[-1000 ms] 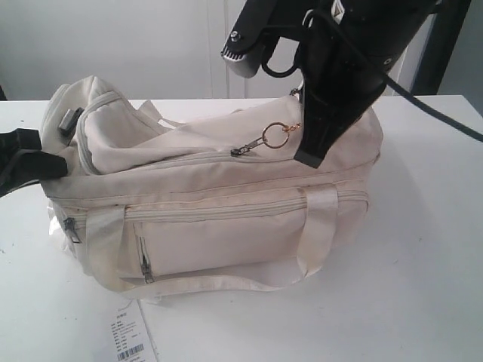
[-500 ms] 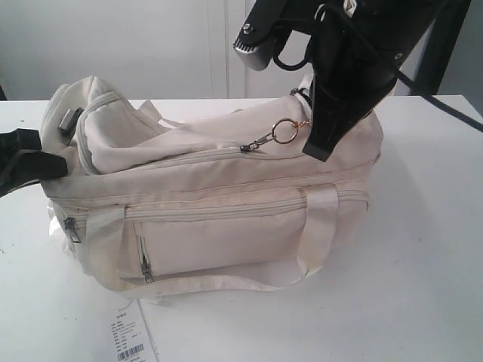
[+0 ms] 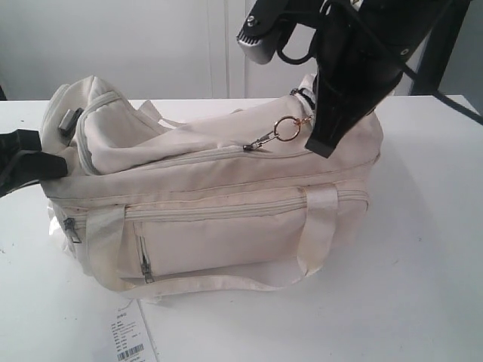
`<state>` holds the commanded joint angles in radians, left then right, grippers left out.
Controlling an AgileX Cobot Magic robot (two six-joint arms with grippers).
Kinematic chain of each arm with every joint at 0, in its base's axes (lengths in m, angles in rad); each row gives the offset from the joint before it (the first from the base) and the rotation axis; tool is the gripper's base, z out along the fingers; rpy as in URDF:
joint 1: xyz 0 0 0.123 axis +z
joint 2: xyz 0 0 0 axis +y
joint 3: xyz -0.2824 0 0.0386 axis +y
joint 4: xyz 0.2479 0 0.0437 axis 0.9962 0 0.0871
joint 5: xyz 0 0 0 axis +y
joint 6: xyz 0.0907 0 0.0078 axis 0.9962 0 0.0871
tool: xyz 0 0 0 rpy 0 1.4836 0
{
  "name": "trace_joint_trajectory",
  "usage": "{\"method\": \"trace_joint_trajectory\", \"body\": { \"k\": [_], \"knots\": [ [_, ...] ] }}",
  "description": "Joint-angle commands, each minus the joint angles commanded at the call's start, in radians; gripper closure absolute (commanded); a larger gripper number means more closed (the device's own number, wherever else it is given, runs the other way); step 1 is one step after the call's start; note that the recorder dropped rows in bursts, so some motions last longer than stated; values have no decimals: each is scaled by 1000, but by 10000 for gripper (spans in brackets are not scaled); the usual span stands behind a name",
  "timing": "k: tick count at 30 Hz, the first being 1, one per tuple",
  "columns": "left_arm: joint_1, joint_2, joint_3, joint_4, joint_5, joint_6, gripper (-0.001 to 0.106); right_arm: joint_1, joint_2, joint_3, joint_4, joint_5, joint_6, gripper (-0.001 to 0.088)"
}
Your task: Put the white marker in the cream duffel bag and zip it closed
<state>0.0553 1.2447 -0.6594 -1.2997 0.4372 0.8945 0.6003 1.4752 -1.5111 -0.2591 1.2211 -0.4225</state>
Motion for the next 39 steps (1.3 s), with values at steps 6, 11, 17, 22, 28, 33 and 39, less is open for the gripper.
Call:
{"method": "trace_joint_trajectory", "body": {
  "k": [6, 11, 17, 22, 28, 33, 39],
  "knots": [
    [0, 0, 0, 5, 0, 0, 1053, -19, -15, 2, 42, 0, -18, 868],
    [0, 0, 0, 7, 0, 0, 1053, -42, -21, 56, 42, 0, -29, 868],
    [0, 0, 0, 7, 0, 0, 1053, -45, -31, 91, 38, 0, -29, 868],
    [0, 0, 0, 7, 8, 1, 1053, -45, -67, 96, 157, 0, -19, 868],
    [0, 0, 0, 0, 11, 2, 1035, -45, -69, 137, 293, 0, -19, 800],
    [0, 0, 0, 7, 2, 3, 714, -43, -71, 162, 290, 0, 24, 466],
    [2, -42, -4, 129, -47, 3, 400, -43, -118, 184, 246, 0, 37, 342]
  ]
}}
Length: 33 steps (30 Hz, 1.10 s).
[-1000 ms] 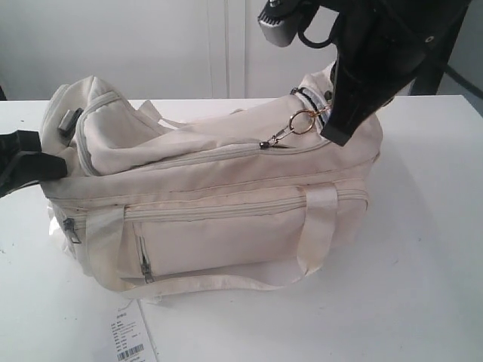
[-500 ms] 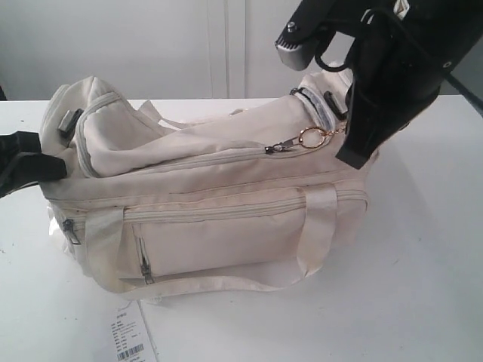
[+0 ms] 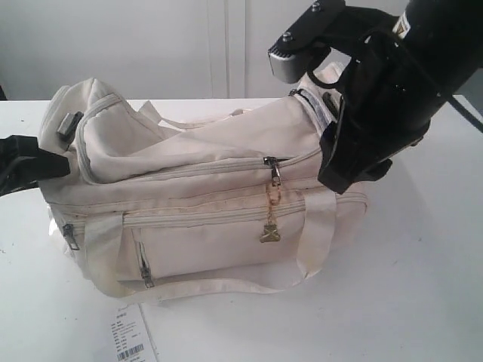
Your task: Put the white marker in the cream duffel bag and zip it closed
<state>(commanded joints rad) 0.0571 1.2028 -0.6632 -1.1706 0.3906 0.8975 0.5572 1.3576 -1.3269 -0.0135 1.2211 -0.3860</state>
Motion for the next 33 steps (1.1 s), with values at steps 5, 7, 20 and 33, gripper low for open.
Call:
{"method": "trace_joint_trajectory", "body": {
  "k": [5, 7, 20, 33],
  "knots": [
    [0, -121, -1, 35, -59, 0, 393, -48, -69, 103, -117, -248, 81, 342],
    [0, -171, -1, 35, -20, 14, 393, -105, -80, 134, -179, -367, 180, 342],
    [-31, -296, 43, -25, 121, 57, 411, -373, 175, -62, 201, -333, 215, 424],
    [-532, -255, 16, -318, -121, 903, 436, -251, 20, 26, 513, -130, -68, 424]
  ]
}}
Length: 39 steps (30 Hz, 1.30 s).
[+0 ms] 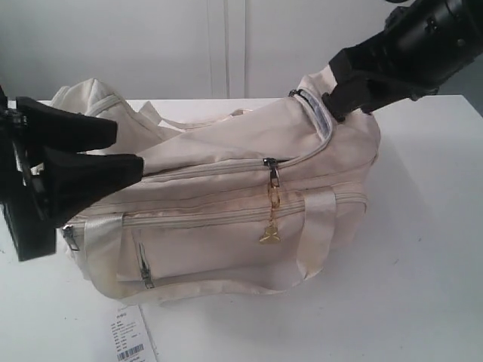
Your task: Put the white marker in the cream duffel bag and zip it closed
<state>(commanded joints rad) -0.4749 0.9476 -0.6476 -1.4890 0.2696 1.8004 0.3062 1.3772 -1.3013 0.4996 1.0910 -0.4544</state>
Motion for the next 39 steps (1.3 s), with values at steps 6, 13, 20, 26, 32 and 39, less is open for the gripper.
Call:
{"method": "trace_joint_trajectory", "body": {
  "k": [6, 13, 20, 26, 32, 39],
  "knots": [
    [-38, 134, -97, 2, -91, 93, 478, 108, -17, 88, 35, -9, -24, 424],
    [-36, 329, -399, 709, 404, -830, 538, 141, -19, 92, 13, -42, -24, 424],
    [-36, 422, -536, 962, 428, -814, 528, 141, -19, 119, -26, -55, 14, 424],
    [-36, 472, -540, 759, 331, -553, 528, 143, -19, 118, -1, -78, 66, 424],
    [-36, 527, -540, 724, 315, -483, 528, 164, -19, 119, -5, -118, 70, 424],
    [-36, 551, -540, 705, 281, -483, 562, 164, -19, 184, -5, -201, 98, 424]
  ]
}}
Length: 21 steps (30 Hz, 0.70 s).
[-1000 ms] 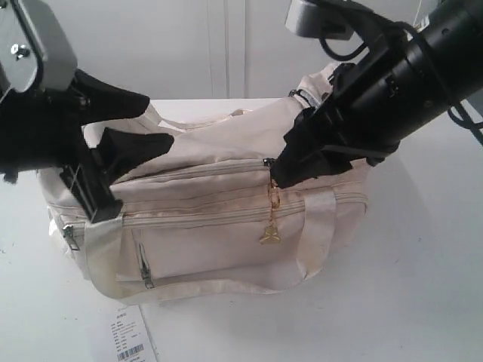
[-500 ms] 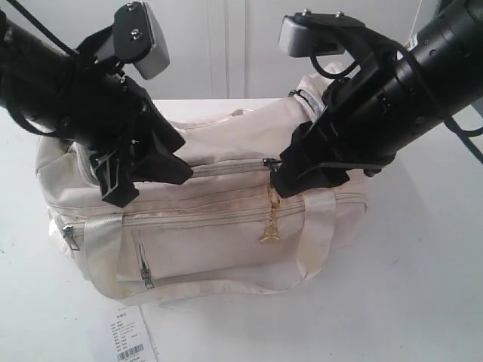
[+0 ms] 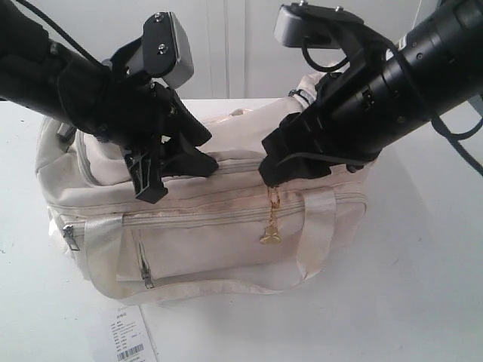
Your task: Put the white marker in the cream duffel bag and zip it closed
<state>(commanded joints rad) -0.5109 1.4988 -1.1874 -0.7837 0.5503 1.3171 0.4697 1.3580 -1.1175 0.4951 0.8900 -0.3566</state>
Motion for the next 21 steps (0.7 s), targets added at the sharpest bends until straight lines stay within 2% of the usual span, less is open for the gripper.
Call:
{"method": "trace_joint_trajectory", "body": {
  "k": [4, 6, 8, 10, 11, 17, 21],
  "knots": [
    [0, 16, 0, 0, 0, 0, 575, 0, 0, 54, 4, -78, 0, 424],
    [0, 25, 0, 0, 2, 0, 614, 0, 0, 74, 17, -106, 2, 424],
    [0, 25, 0, 0, 4, 0, 733, 0, 0, 84, 47, -119, 2, 424],
    [0, 25, 0, 0, 4, 0, 908, 0, 0, 97, 83, -136, 2, 423],
    [0, 25, 0, 0, 9, 0, 1029, 0, 2, 104, 101, -145, 2, 421],
    [0, 25, 0, 0, 45, 5, 1053, 0, 25, 135, 180, -186, 2, 416],
    [0, 25, 0, 0, 47, 5, 1053, 22, 29, 141, 178, -212, 2, 416]
  ]
}}
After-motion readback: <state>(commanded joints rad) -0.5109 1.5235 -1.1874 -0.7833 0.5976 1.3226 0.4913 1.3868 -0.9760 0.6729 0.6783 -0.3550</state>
